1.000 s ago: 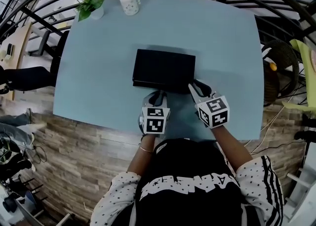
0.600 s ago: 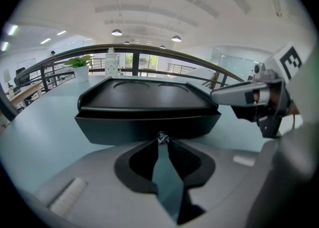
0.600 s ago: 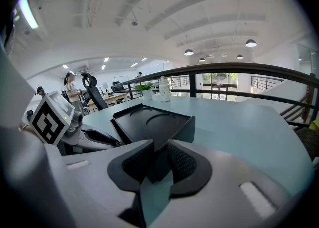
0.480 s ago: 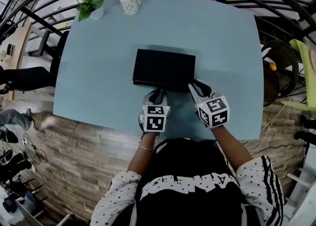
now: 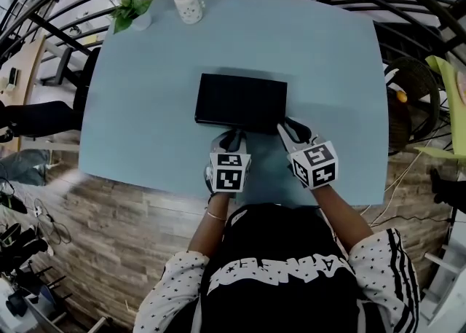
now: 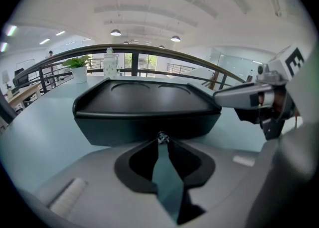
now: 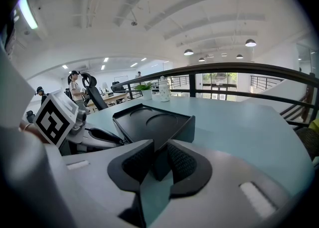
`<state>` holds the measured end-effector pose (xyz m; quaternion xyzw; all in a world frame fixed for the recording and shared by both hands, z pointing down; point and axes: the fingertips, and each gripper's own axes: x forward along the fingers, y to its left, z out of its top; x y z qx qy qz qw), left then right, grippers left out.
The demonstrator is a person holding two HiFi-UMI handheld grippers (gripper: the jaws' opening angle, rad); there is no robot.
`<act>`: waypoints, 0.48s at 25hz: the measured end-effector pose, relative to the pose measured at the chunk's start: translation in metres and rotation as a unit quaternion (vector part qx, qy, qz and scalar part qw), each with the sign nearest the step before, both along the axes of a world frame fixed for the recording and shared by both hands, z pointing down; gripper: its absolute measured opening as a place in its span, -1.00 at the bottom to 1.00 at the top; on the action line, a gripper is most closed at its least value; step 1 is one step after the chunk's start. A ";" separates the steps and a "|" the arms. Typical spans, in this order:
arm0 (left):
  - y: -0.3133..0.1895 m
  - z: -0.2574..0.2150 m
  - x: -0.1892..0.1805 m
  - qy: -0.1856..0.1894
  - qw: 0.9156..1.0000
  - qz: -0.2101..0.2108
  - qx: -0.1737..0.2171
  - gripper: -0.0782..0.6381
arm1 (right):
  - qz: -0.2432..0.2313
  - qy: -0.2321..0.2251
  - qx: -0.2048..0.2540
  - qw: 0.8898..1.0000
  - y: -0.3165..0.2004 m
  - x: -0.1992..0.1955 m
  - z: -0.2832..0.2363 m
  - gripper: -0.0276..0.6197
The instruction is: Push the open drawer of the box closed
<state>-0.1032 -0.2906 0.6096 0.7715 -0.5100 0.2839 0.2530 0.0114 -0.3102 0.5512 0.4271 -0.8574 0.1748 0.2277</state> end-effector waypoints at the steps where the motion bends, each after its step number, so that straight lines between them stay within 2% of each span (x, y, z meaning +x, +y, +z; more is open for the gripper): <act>1: -0.001 0.000 0.000 0.000 1.000 0.001 0.001 -0.78 | 0.000 0.000 0.000 1.000 0.000 0.000 0.000 -0.71; 12: -0.002 0.000 0.000 0.018 1.000 -0.020 -0.001 -0.78 | -0.001 0.002 0.002 1.000 0.000 -0.001 0.001 -0.71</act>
